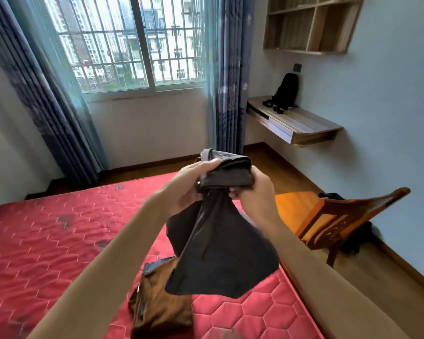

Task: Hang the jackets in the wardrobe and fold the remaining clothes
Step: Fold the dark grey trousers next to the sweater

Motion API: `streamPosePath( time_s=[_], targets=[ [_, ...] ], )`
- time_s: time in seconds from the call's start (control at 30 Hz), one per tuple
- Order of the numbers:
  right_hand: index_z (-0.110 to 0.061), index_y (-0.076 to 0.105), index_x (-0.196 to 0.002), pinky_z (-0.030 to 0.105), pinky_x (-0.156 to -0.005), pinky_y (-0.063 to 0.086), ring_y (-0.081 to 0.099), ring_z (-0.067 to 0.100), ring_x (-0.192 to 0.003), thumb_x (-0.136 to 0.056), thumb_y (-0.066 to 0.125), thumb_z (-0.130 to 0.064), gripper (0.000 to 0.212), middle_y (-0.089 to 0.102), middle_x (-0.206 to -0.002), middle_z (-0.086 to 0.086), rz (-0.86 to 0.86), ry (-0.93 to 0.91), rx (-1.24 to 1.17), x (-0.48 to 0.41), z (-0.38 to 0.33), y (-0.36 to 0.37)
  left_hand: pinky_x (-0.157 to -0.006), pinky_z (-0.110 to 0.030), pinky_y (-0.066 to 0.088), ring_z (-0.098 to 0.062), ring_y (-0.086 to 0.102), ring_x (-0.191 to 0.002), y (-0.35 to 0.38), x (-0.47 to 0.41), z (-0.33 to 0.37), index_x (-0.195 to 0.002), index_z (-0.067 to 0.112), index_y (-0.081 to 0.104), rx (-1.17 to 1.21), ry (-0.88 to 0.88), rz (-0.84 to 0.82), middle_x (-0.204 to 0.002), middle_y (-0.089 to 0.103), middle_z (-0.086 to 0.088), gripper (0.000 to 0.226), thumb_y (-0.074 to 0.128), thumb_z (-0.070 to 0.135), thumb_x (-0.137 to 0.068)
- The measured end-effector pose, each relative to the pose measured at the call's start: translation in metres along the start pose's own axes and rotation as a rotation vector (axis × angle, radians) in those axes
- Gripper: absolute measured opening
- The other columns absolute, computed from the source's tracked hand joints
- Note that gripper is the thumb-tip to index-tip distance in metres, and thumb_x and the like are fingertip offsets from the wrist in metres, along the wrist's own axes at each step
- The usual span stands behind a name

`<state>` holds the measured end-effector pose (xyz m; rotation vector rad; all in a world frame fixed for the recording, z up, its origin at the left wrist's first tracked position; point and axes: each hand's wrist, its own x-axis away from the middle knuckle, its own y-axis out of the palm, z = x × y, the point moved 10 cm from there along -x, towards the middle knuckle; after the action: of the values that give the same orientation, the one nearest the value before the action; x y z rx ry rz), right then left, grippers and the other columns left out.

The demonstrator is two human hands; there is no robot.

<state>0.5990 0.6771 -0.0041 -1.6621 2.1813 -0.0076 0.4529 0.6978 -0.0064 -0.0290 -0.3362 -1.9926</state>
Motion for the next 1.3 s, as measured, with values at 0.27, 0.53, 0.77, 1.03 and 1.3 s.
streamPosePath(
  time_s=[0.27,0.53,0.77,1.03,1.3],
  targets=[
    [-0.018,0.067,-0.087,0.042,-0.077,0.061,0.075,0.019,-0.073,-0.091,0.063,-0.016,0.006,0.076,-0.077,0.005,-0.188,0.008,-0.124,-0.020,-0.023,0.037,-0.070,-0.030,0.062,-0.016,0.071,-0.076,0.009,-0.010,-0.027,-0.111,0.004,0.063,0.026,0.160,0.037,-0.081,0.072,-0.003,0.037,0.059,-0.020,-0.084],
    [-0.009,0.063,-0.095,0.022,-0.073,0.055,0.072,0.013,-0.077,-0.101,0.050,-0.004,0.015,0.072,-0.070,0.001,-0.090,-0.099,-0.569,-0.032,-0.112,-0.043,-0.091,-0.028,0.055,-0.021,0.060,-0.118,-0.025,-0.038,-0.081,-0.151,0.021,0.028,-0.441,0.052,0.137,-0.134,0.054,-0.005,0.111,0.094,0.014,-0.061],
    [0.002,0.058,-0.117,0.030,-0.083,0.059,0.074,0.022,-0.093,-0.098,0.057,-0.002,0.020,0.075,-0.092,0.011,-0.089,-0.166,-0.311,-0.056,-0.135,-0.066,-0.072,-0.044,0.054,-0.031,0.071,-0.088,-0.012,-0.060,-0.136,-0.092,0.000,0.072,-0.592,0.074,0.414,-0.090,0.074,-0.018,0.031,0.077,0.030,-0.086],
    [-0.011,0.022,-0.155,0.022,-0.077,0.054,0.067,0.020,-0.099,-0.090,0.071,-0.019,0.082,0.068,-0.116,0.011,-0.489,0.366,0.443,-0.036,0.098,-0.024,-0.088,-0.036,0.043,-0.035,0.057,-0.117,-0.143,-0.062,-0.178,-0.130,0.003,0.045,-0.540,-0.242,0.791,-0.125,0.060,-0.021,0.055,0.070,0.013,-0.082],
    [-0.010,0.067,-0.121,0.026,-0.092,0.046,0.063,0.021,-0.114,-0.087,0.065,-0.018,0.035,0.068,-0.125,0.008,-1.044,0.716,0.713,0.155,0.380,0.069,-0.102,-0.040,0.045,-0.038,0.057,-0.122,-0.174,0.002,-0.421,-0.141,0.005,0.043,-0.626,-0.636,0.707,-0.129,0.061,-0.022,0.065,0.067,0.013,-0.081]
  ],
)
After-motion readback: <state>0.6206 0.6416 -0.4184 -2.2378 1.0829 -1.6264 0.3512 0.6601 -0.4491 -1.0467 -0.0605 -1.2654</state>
